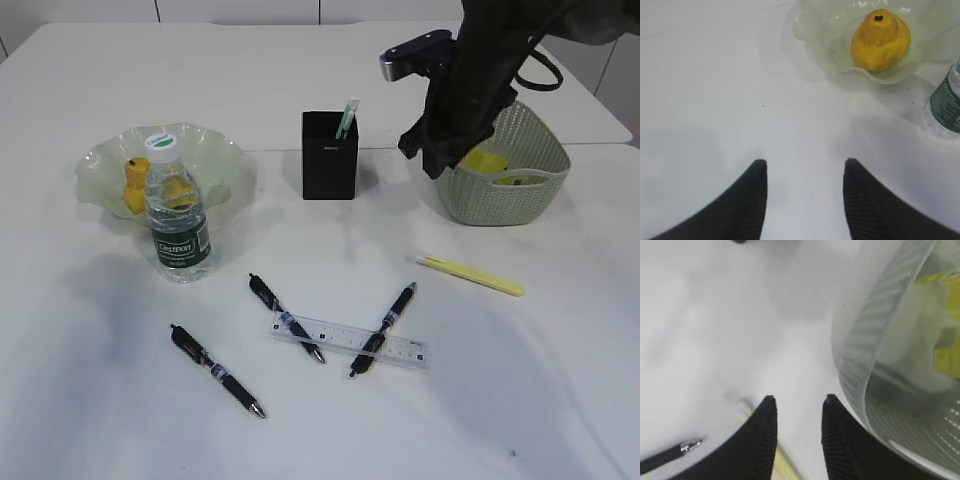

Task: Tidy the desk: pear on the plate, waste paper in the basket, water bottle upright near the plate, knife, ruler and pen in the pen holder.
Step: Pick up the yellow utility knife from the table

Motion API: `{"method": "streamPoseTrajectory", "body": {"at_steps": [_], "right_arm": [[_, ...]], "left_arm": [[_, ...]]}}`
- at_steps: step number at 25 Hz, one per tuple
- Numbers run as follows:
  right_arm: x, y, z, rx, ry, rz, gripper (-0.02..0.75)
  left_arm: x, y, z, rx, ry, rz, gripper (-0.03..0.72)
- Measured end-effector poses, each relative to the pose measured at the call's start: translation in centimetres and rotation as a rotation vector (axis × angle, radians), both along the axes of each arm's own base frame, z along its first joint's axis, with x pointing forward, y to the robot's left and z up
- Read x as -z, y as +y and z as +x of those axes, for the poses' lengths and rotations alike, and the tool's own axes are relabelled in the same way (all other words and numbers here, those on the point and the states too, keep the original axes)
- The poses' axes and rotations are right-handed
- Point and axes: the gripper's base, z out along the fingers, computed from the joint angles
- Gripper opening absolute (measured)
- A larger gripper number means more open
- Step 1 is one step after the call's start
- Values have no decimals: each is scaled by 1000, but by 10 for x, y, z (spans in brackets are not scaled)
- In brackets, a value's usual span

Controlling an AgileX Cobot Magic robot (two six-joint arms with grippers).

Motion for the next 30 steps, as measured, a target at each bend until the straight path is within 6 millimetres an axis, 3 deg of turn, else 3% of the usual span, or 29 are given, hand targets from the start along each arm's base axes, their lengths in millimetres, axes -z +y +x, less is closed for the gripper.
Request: {"method": "streamPoseTrajectory", "body": {"at_steps": [5, 15, 30], "right_arm": [[2, -6, -8, -70, 89, -92, 230], [2, -8, -8, -307, 100, -180, 230], [8, 2, -13, -344, 130, -75, 230]], "left_arm": [[0, 0, 0, 0, 0, 0, 348], [0, 0, 0, 0, 2, 0, 348], [0, 0, 0, -1, 5, 1, 348]]}}
